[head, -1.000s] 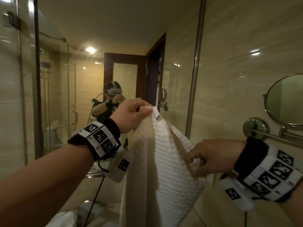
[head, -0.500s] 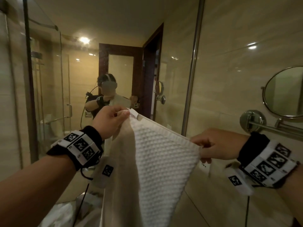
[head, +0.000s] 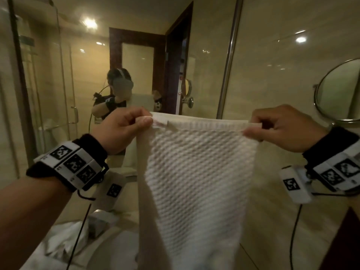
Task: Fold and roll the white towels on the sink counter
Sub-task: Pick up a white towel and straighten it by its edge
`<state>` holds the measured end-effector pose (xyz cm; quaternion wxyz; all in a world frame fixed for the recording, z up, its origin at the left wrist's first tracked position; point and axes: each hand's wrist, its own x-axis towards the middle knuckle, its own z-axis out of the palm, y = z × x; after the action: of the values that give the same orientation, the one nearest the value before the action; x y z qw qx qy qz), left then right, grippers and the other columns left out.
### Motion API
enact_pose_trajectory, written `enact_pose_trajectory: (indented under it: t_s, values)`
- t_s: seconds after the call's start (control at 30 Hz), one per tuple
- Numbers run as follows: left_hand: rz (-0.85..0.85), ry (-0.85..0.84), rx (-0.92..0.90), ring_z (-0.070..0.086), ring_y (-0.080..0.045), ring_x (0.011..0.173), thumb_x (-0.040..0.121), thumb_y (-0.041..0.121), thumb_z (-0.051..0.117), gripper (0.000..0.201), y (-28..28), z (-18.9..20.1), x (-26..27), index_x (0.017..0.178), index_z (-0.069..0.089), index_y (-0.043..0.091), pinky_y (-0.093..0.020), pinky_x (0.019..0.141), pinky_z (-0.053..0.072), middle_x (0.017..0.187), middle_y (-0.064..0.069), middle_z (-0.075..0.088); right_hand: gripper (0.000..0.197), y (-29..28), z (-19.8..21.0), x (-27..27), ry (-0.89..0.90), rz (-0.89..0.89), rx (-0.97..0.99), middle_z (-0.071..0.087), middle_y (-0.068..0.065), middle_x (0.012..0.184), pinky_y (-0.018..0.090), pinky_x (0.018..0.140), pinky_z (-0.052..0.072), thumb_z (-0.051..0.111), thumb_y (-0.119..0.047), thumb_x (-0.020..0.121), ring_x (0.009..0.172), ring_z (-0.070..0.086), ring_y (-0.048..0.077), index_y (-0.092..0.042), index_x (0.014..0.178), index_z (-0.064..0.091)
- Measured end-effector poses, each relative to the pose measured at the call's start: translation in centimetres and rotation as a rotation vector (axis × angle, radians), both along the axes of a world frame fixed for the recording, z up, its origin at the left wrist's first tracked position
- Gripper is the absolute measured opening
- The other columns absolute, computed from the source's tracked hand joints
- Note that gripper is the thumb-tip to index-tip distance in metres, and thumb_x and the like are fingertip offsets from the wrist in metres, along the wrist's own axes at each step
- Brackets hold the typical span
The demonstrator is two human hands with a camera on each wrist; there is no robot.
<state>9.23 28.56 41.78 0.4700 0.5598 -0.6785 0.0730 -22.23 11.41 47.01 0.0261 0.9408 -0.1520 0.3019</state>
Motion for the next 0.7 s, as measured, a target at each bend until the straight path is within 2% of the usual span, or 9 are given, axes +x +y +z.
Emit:
enact_pose_trajectory:
  t_s: [0.07,0.13,0.23,0.3,0.43,0.47,0.53,0.6,0.7]
  values:
    - [0.014,-0.081,-0.095,0.052,0.003,0.070,0.086,0.051,0.041,0.017,0.0,-0.1,-0.7,0.077,0.056,0.052,-0.015,0.061,0.039,0.079,0.027,0.057,0.019,0.2,0.7,-1.0,0.015,-0.020,0.001,0.066,-0.010,0.065,0.010,0.051,0.038,0.071,-0.029,0.080,0.059,0.059,0.003,-0.021,0.066,0.063]
    - [0.023,-0.164,-0.159,0.053,0.005,0.072,0.090,0.046,0.042,0.015,-0.1,-0.1,-1.8,0.081,0.054,0.045,-0.009,0.061,0.038,0.078,0.024,0.056,0.019,0.1,1.1,-1.8,0.039,-0.040,0.024,0.066,-0.013,0.063,0.009,0.048,0.038,0.072,-0.028,0.079,0.054,0.059,0.003,-0.022,0.065,0.061]
    - [0.071,-0.178,-0.179,0.053,0.008,0.075,0.093,0.035,0.046,0.012,-1.0,-0.5,-3.5,0.089,0.056,0.031,-0.010,0.064,0.039,0.080,0.022,0.052,0.021,-0.6,0.9,-2.4,0.076,-0.126,-0.001,0.061,-0.006,0.051,0.009,0.048,0.040,0.073,-0.025,0.079,0.052,0.059,0.000,-0.022,0.065,0.058]
    - [0.097,-0.138,-0.146,0.055,0.007,0.077,0.093,0.032,0.049,0.009,-1.6,-1.1,-4.5,0.092,0.057,0.030,-0.014,0.066,0.044,0.082,0.021,0.053,0.021,-1.0,0.3,-2.8,0.095,-0.185,-0.039,0.063,-0.007,0.054,0.011,0.050,0.041,0.073,-0.024,0.081,0.057,0.060,0.000,-0.021,0.066,0.058]
    - [0.000,-0.058,-0.134,0.062,-0.003,0.078,0.094,0.032,0.050,0.009,-1.6,-1.6,-6.9,0.092,0.059,0.031,-0.020,0.067,0.053,0.085,0.018,0.059,0.019,-1.5,-0.2,-4.7,0.064,-0.266,-0.054,0.065,-0.004,0.057,0.023,0.050,0.045,0.071,-0.027,0.082,0.060,0.063,0.005,-0.021,0.069,0.059]
    - [-0.053,-0.045,-0.152,0.063,-0.004,0.077,0.095,0.030,0.051,0.009,-1.4,-1.3,-7.5,0.091,0.059,0.031,-0.018,0.066,0.054,0.085,0.017,0.060,0.019,-1.5,0.0,-5.4,0.040,-0.271,-0.047,0.066,-0.003,0.057,0.028,0.052,0.047,0.070,-0.028,0.083,0.059,0.064,0.007,-0.021,0.069,0.059]
    - [-0.163,0.018,-0.154,0.064,-0.004,0.077,0.095,0.025,0.052,0.012,-1.3,-0.7,-8.7,0.089,0.059,0.032,-0.014,0.065,0.053,0.084,0.013,0.062,0.017,-1.4,0.4,-6.3,-0.023,-0.283,-0.033,0.066,-0.005,0.056,0.031,0.054,0.051,0.070,-0.032,0.083,0.056,0.065,0.006,-0.024,0.072,0.060]
    - [-0.254,0.108,-0.142,0.065,-0.008,0.077,0.095,0.022,0.052,0.012,-1.7,-0.1,-9.5,0.089,0.059,0.029,-0.016,0.064,0.054,0.086,0.009,0.062,0.015,-1.6,0.8,-6.9,-0.092,-0.324,-0.034,0.065,-0.005,0.059,0.035,0.054,0.054,0.069,-0.035,0.084,0.055,0.064,0.005,-0.025,0.076,0.060]
    - [-0.267,0.115,-0.189,0.065,-0.008,0.074,0.097,0.021,0.051,0.009,-2.9,0.6,-10.1,0.093,0.060,0.022,-0.016,0.060,0.053,0.086,0.008,0.063,0.020,-3.6,1.5,-8.1,-0.157,-0.361,0.013,0.063,-0.003,0.062,0.051,0.058,0.057,0.065,-0.053,0.083,0.054,0.065,0.016,-0.036,0.078,0.056]
